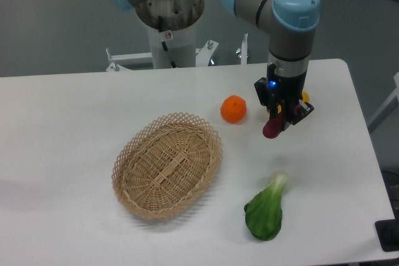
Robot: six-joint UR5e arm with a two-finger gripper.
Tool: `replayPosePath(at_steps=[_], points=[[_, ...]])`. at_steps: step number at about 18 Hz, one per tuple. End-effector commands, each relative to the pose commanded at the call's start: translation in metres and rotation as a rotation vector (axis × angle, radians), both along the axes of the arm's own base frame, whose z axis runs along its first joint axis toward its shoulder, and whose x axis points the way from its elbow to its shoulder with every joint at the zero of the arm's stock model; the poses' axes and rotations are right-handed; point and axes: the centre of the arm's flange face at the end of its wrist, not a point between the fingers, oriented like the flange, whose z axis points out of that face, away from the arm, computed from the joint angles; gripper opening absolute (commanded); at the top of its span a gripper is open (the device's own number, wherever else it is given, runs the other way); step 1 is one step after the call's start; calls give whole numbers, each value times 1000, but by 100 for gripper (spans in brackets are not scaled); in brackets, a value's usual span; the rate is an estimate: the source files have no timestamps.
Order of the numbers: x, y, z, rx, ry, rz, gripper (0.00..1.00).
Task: Place the sweet potato on the table
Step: 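Lower the held purple sweet potato toward the table with the gripper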
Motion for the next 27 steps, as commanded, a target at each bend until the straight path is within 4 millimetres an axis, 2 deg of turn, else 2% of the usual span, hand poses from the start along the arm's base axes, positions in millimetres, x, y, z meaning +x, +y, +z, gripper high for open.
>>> replayPosePath(at_steps=[5, 13, 16, 18, 21, 25, 27], points=[[0, -1, -2, -6, 0, -3, 26], [5, -5, -20, -33, -16, -51, 26], [-4, -22, -31, -49, -22, -81, 26], [-8, -26, -38, -53, -16, -103, 26], [-24, -25, -68, -45, 9, -96, 26], [-28, -25, -109, -31, 35, -73, 26], [-31, -23, -121, -20, 17, -10, 27]])
